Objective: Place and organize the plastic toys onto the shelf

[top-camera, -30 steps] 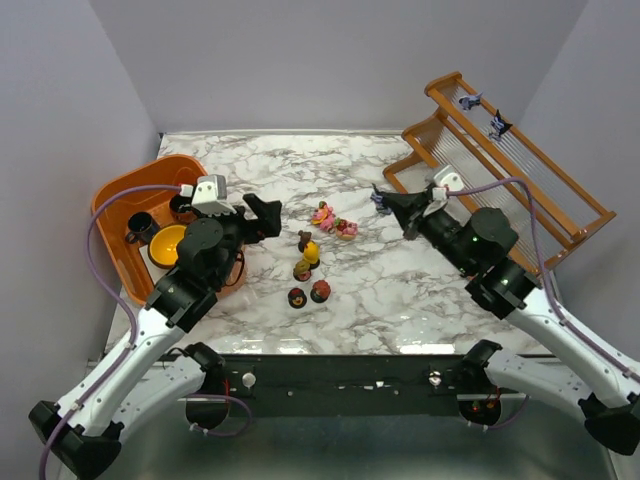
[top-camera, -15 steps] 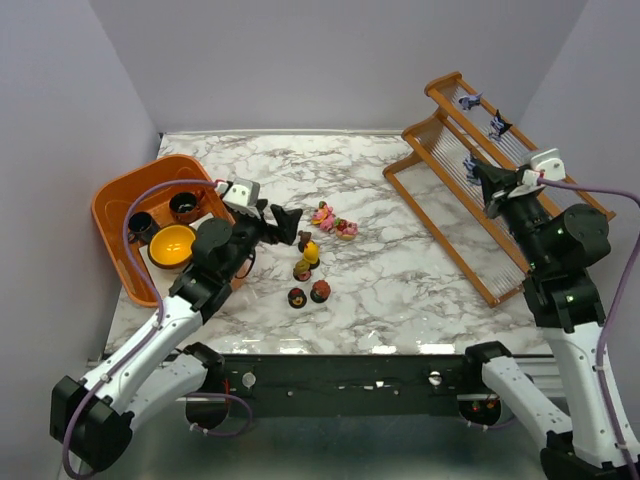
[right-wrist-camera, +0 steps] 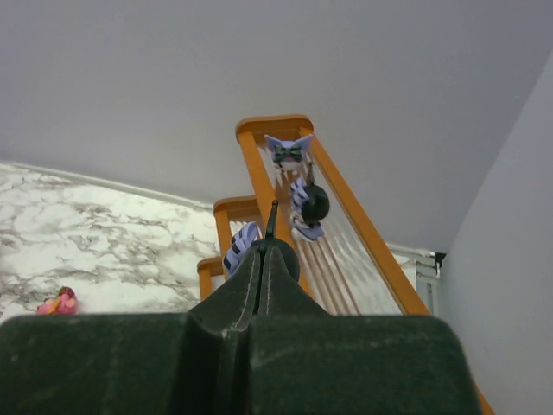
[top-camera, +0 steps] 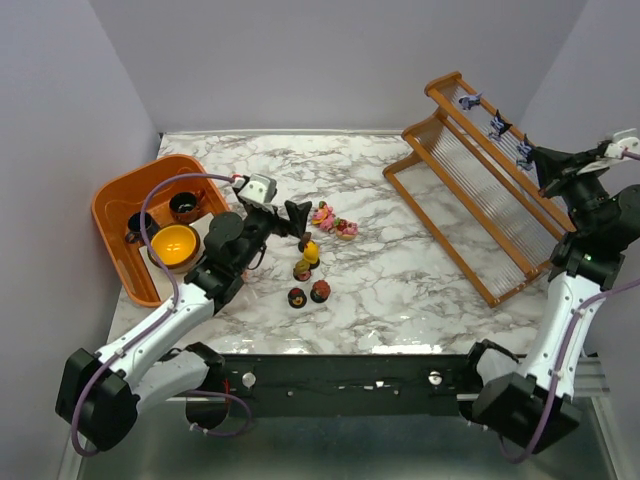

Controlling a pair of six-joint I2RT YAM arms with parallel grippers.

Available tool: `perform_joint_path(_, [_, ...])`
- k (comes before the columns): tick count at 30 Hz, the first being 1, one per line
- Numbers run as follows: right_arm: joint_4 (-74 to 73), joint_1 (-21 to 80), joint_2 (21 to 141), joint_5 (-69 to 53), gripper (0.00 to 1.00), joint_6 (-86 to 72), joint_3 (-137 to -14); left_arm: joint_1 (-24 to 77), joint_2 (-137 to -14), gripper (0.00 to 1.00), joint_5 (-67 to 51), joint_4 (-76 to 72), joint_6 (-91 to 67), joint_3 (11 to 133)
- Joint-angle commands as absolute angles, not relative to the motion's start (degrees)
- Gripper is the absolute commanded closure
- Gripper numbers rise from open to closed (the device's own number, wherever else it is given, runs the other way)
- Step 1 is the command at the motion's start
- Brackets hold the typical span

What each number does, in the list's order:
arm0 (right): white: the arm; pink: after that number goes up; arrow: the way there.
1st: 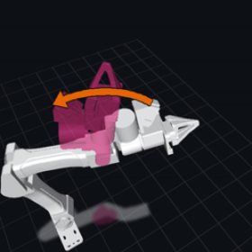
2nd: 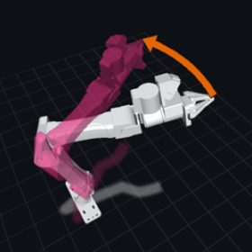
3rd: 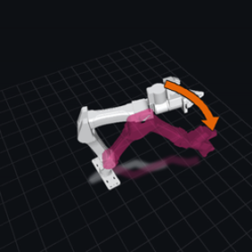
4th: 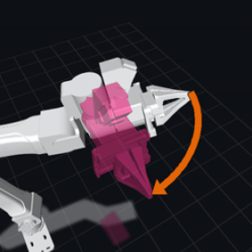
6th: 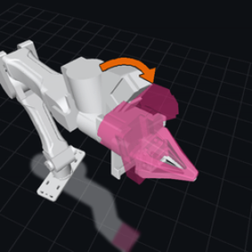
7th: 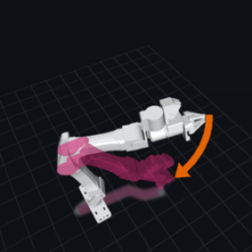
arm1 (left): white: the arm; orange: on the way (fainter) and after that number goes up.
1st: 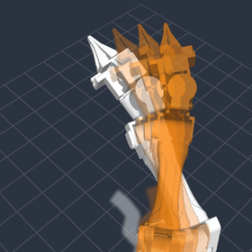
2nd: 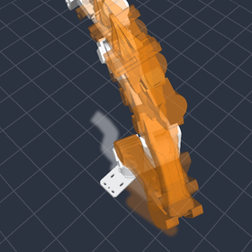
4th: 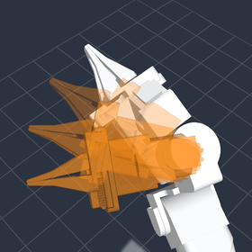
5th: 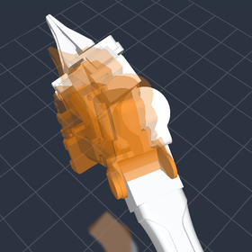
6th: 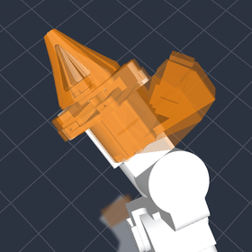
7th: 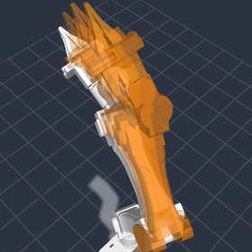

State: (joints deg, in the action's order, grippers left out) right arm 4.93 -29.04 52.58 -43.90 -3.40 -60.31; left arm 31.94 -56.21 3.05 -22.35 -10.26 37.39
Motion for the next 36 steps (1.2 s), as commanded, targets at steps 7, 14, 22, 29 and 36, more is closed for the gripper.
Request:
perform_joint_path(7, [26.28, -38.76, 63.10, -62.40, 0.99, -15.65, -62.84, 32.70, -59.15, 0.01, 5.45, -21.09, -6.33, 39.20])
perform_joint_path(14, [27.60, -39.99, 66.44, -61.44, 0.99, -12.23, -61.00, 31.03, -57.75, 0.01, 4.92, -22.41, -6.94, 38.32])
perform_joint_path(22, [26.37, -40.52, 70.30, -62.93, 0.99, -9.93, -61.96, 30.76, -58.18, 0.01, 4.22, -22.41, -6.94, 38.14])
perform_joint_path(29, [23.12, -40.69, 72.07, -62.58, 0.98, -7.65, -62.58, 30.67, -57.83, 0.01, 4.48, -22.24, -6.33, 37.97])
perform_joint_path(36, [21.53, -40.61, 74.88, -63.89, 0.96, -5.89, -64.42, 30.59, -58.62, 0.01, 4.57, -22.15, -6.42, 37.97])
